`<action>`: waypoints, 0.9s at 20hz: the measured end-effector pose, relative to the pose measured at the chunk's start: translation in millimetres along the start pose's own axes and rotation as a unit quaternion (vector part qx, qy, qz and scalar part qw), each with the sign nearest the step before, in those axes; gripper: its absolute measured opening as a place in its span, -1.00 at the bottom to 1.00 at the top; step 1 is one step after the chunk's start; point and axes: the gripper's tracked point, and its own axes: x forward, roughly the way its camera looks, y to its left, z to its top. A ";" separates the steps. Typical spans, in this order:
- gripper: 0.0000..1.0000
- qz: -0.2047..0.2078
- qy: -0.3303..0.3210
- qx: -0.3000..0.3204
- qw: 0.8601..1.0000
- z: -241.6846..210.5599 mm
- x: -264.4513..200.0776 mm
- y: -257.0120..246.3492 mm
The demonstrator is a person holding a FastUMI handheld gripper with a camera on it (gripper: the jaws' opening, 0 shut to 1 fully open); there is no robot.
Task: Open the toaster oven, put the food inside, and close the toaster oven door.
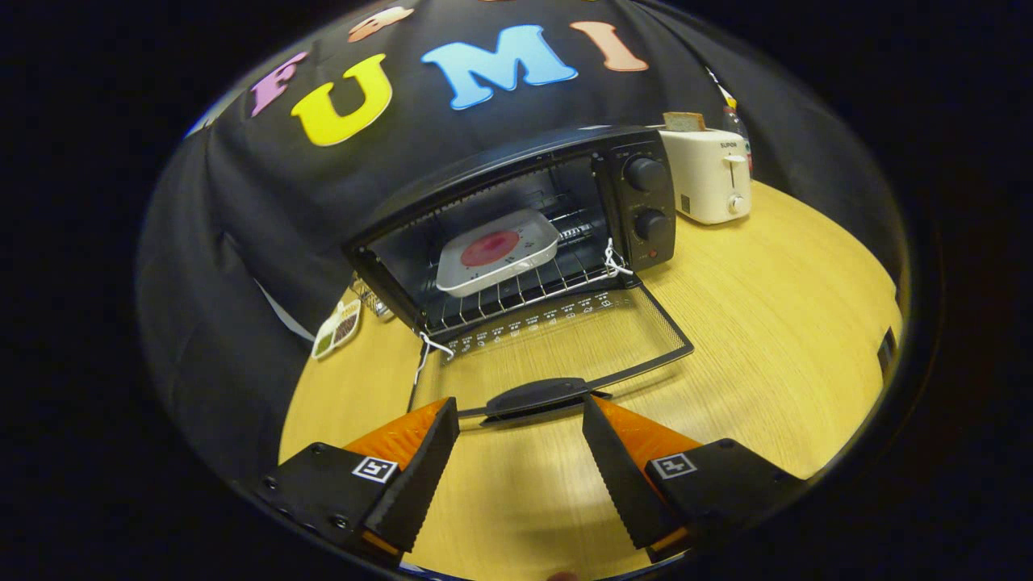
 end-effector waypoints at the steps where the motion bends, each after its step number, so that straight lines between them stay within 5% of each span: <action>1: 0.96 -0.008 0.011 -0.020 1.000 -6.5 3.0 -3.3; 8: 0.96 -0.047 0.077 -0.068 0.994 -34.7 27.6 -18.2; 18: 0.96 -0.076 0.075 -0.104 0.989 -29.2 48.8 -26.8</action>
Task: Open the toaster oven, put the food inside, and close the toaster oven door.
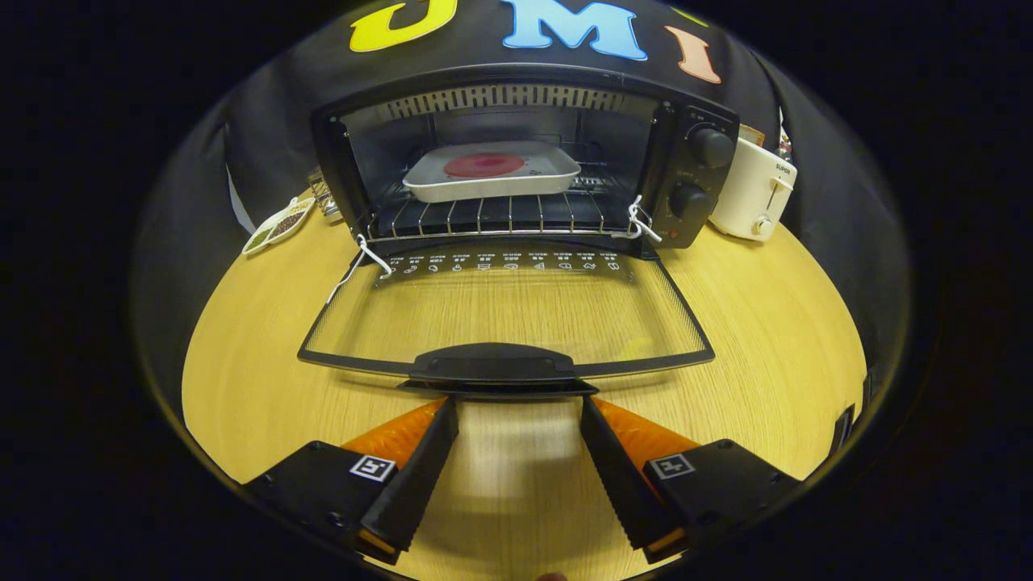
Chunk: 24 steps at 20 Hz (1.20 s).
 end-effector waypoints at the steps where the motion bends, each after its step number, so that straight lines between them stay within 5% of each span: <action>1: 0.97 0.001 0.001 -0.003 1.000 -0.7 0.2 -0.1; 14: 0.97 0.007 -0.071 -0.021 0.997 22.7 -36.0 -1.9; 24: 0.96 0.015 -0.169 -0.005 0.985 90.6 -70.4 -2.8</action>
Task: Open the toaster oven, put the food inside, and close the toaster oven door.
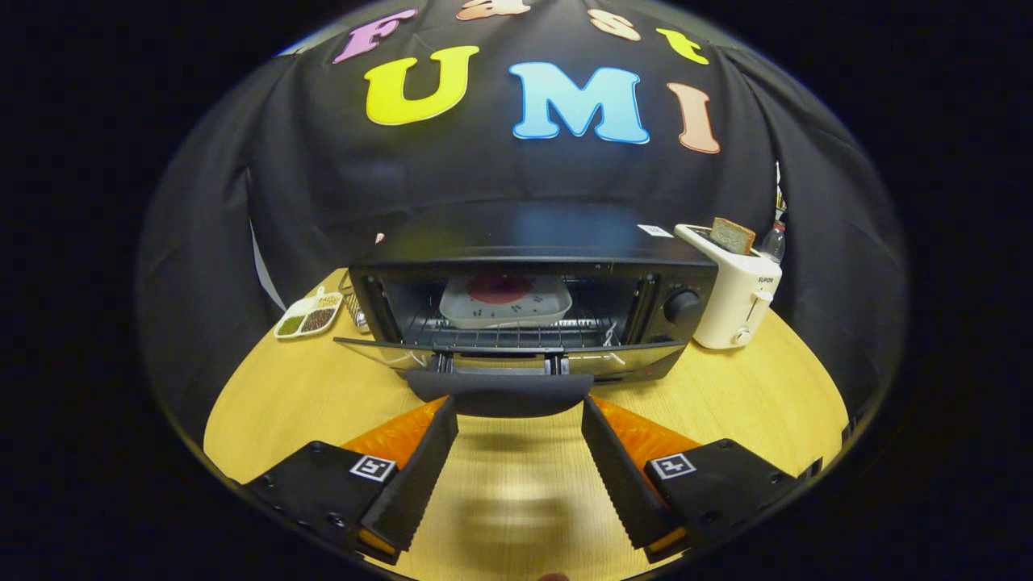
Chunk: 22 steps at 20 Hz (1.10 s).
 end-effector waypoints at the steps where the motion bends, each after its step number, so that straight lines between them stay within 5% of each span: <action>1: 0.97 0.000 -0.005 -0.002 1.000 5.3 2.4 -1.4; 8: 0.97 0.019 -0.113 -0.005 0.993 62.6 -12.8 0.3; 22: 0.96 -0.021 -0.242 -0.020 0.970 91.6 -161.5 -89.2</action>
